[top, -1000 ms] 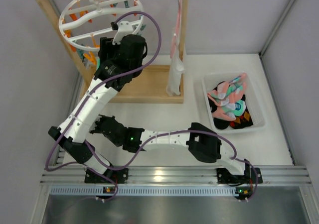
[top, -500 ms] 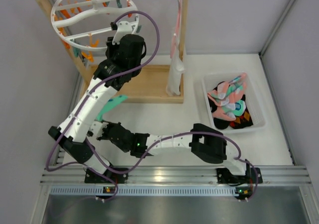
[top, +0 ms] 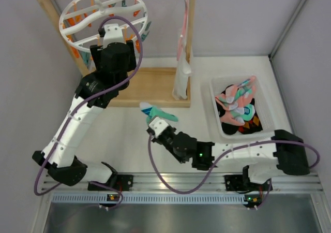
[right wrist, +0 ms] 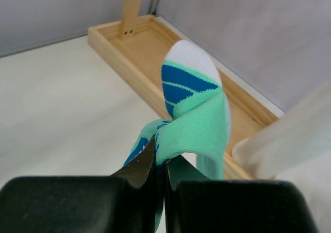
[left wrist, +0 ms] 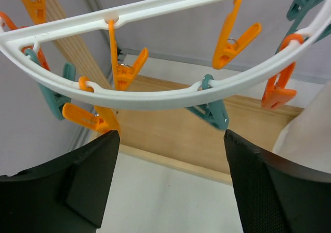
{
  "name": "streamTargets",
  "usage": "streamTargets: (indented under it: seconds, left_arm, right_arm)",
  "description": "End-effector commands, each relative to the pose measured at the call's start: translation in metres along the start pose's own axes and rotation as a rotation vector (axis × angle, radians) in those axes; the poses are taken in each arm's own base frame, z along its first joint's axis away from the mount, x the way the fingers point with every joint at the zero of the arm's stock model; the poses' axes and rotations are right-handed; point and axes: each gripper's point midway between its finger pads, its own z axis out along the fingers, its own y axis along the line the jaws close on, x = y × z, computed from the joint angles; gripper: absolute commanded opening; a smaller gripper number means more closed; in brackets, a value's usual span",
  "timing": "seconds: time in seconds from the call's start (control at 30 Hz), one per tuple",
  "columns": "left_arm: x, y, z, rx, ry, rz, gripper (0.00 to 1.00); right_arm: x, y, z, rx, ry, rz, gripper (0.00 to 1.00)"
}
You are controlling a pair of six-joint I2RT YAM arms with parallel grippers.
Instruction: Remove the socks clipped to the hanger
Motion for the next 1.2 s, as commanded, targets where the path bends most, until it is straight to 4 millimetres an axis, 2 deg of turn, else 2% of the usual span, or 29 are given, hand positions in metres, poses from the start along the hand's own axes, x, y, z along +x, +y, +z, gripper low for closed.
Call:
streamTargets:
  seconds: [0.0, 0.07, 0.13, 0.17, 0.23, 0.27, 0.3, 0.33, 0.37, 0.4, 0.43, 0.47, 0.5, 0.53, 0.57, 0.63, 0.67, 0.7, 0.73, 0.77, 0.8, 0.83, 0.87, 0.93, 0.97, 1.03, 1.07, 1.13, 1.17]
  left_arm:
    - [-0.016, -0.006, -0.021, 0.152, -0.030, -0.119, 0.87]
    - [-0.018, -0.002, -0.033, 0.199, -0.038, -0.147, 0.98]
    - [-0.018, -0.004, -0.042, 0.260, -0.037, -0.166, 0.98]
    - [-0.016, 0.002, -0.052, 0.285, -0.042, -0.180, 0.98]
    - [-0.012, 0.003, -0.064, 0.346, -0.040, -0.197, 0.98]
    - [-0.004, 0.009, -0.073, 0.374, -0.038, -0.210, 0.98]
    - [0.000, 0.012, -0.079, 0.395, -0.037, -0.222, 0.98]
    - [0.007, 0.015, -0.082, 0.400, -0.034, -0.234, 0.98]
    - [0.028, 0.014, -0.079, 0.392, 0.001, -0.227, 0.98]
    - [0.032, 0.026, -0.088, 0.400, -0.017, -0.248, 0.98]
    - [0.040, 0.030, -0.089, 0.387, -0.011, -0.250, 0.98]
    - [0.059, 0.033, -0.087, 0.373, 0.014, -0.245, 0.98]
    - [0.062, 0.044, -0.094, 0.374, -0.006, -0.267, 0.98]
    - [0.076, 0.046, -0.094, 0.368, 0.008, -0.252, 0.98]
    - [0.081, 0.050, -0.096, 0.367, 0.006, -0.254, 0.98]
    - [0.086, 0.063, -0.105, 0.374, -0.019, -0.283, 0.98]
    - [0.096, 0.064, -0.104, 0.369, -0.010, -0.280, 0.98]
    - [0.100, 0.067, -0.105, 0.366, -0.016, -0.288, 0.98]
    - [0.109, 0.072, -0.106, 0.356, -0.017, -0.294, 0.98]
    - [0.114, 0.077, -0.105, 0.334, -0.023, -0.301, 0.98]
    - [0.119, 0.080, -0.104, 0.321, -0.022, -0.303, 0.98]
    - [0.131, 0.082, -0.102, 0.306, -0.018, -0.311, 0.98]
    - [0.137, 0.084, -0.100, 0.293, -0.017, -0.315, 0.98]
    - [0.153, 0.088, -0.095, 0.257, -0.018, -0.340, 0.98]
    - [0.155, 0.088, -0.094, 0.255, -0.017, -0.346, 0.98]
    - [0.154, 0.087, -0.097, 0.274, -0.020, -0.356, 0.98]
    - [0.154, 0.089, -0.098, 0.272, -0.025, -0.360, 0.98]
    - [0.156, 0.093, -0.097, 0.256, -0.030, -0.352, 0.98]
    - [0.155, 0.095, -0.099, 0.258, -0.037, -0.357, 0.98]
  right_arm:
    - [-0.012, -0.047, -0.033, 0.115, -0.020, 0.134, 0.00]
    - [-0.003, -0.067, -0.045, 0.156, 0.023, 0.125, 0.00]
    - [-0.010, -0.092, -0.064, 0.203, 0.016, 0.175, 0.00]
    - [-0.001, -0.106, -0.072, 0.249, 0.055, 0.180, 0.00]
    - [-0.007, -0.147, -0.091, 0.345, 0.054, 0.237, 0.00]
    - [-0.001, -0.159, -0.100, 0.371, 0.088, 0.245, 0.00]
    - [-0.008, -0.178, -0.112, 0.406, 0.070, 0.292, 0.00]
    - [-0.005, -0.192, -0.119, 0.439, 0.082, 0.321, 0.00]
    - [0.004, -0.216, -0.126, 0.494, 0.119, 0.338, 0.00]
    - [0.001, -0.233, -0.136, 0.535, 0.106, 0.372, 0.00]
    - [0.006, -0.257, -0.143, 0.607, 0.116, 0.381, 0.00]
    - [0.003, -0.268, -0.148, 0.629, 0.106, 0.400, 0.00]
    - [0.005, -0.275, -0.150, 0.637, 0.119, 0.394, 0.00]
    - [0.000, -0.289, -0.149, 0.637, 0.110, 0.412, 0.00]
    - [0.001, -0.296, -0.147, 0.636, 0.120, 0.416, 0.00]
    - [0.018, -0.310, -0.136, 0.611, 0.197, 0.425, 0.00]
    - [0.018, -0.319, -0.133, 0.614, 0.203, 0.454, 0.00]
    - [0.035, -0.324, -0.122, 0.612, 0.260, 0.472, 0.00]
    - [0.049, -0.339, -0.120, 0.604, 0.272, 0.538, 0.00]
    - [0.075, -0.348, -0.111, 0.605, 0.329, 0.584, 0.00]
    - [0.089, -0.358, -0.107, 0.617, 0.338, 0.628, 0.00]
    - [0.113, -0.368, -0.109, 0.624, 0.361, 0.705, 0.00]
    - [0.145, -0.370, -0.102, 0.628, 0.424, 0.756, 0.00]
    - [0.185, -0.369, -0.095, 0.639, 0.480, 0.819, 0.00]
    - [0.220, -0.362, -0.090, 0.647, 0.558, 0.853, 0.00]
    - [0.261, -0.355, -0.090, 0.680, 0.621, 0.911, 0.00]
    - [0.289, -0.349, -0.092, 0.693, 0.678, 0.946, 0.00]
    - [0.313, -0.342, -0.102, 0.730, 0.718, 0.984, 0.00]
    - [0.315, -0.343, -0.103, 0.741, 0.704, 0.987, 0.00]
